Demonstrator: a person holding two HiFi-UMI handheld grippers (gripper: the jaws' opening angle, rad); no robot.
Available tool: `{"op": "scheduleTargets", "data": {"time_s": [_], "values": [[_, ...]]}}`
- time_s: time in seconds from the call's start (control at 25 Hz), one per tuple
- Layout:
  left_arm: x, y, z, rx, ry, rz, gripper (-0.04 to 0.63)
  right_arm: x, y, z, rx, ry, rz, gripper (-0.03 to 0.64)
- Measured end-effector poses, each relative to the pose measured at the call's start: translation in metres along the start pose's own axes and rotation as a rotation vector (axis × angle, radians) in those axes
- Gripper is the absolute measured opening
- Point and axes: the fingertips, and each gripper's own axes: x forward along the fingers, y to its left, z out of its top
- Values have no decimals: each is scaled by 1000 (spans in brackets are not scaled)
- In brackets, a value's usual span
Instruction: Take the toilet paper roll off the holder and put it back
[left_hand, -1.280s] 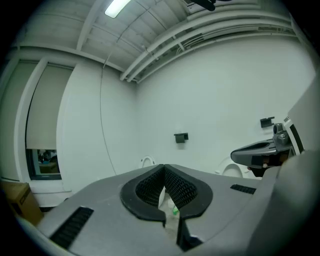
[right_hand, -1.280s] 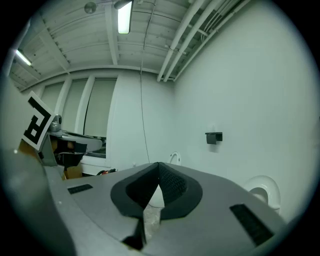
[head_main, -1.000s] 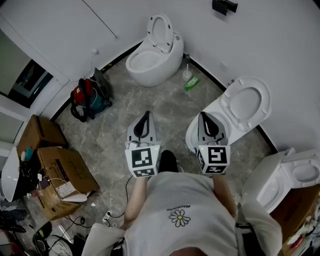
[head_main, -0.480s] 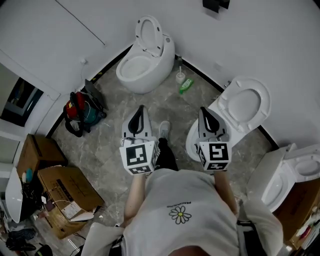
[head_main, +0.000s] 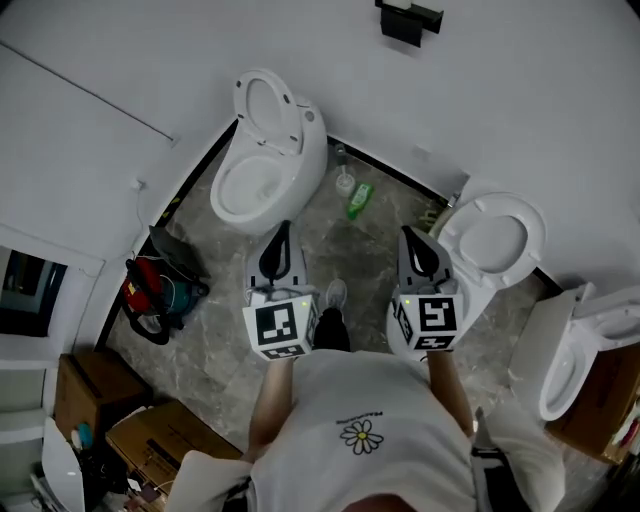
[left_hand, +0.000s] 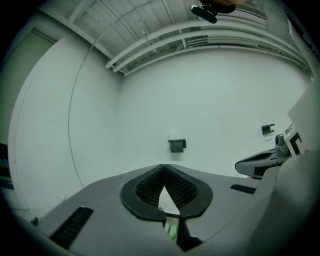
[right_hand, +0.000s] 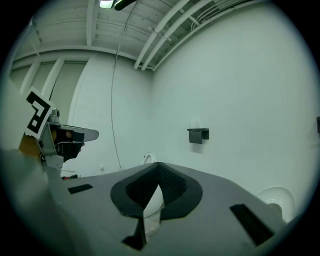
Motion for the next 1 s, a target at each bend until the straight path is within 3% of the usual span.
{"op": "scheduleTargets", "data": {"time_s": [0.2,0.52,1.0], "values": [[80,36,12,7,-27,-76,18,84,-5,25,7,-5,-43,9],[171,92,14,-36,-41,-124,18,174,-3,62,-16,-44,-98,9],[247,77,20,-61,-27,-226,18,226,-44,63,22,-2,-170,9]]}}
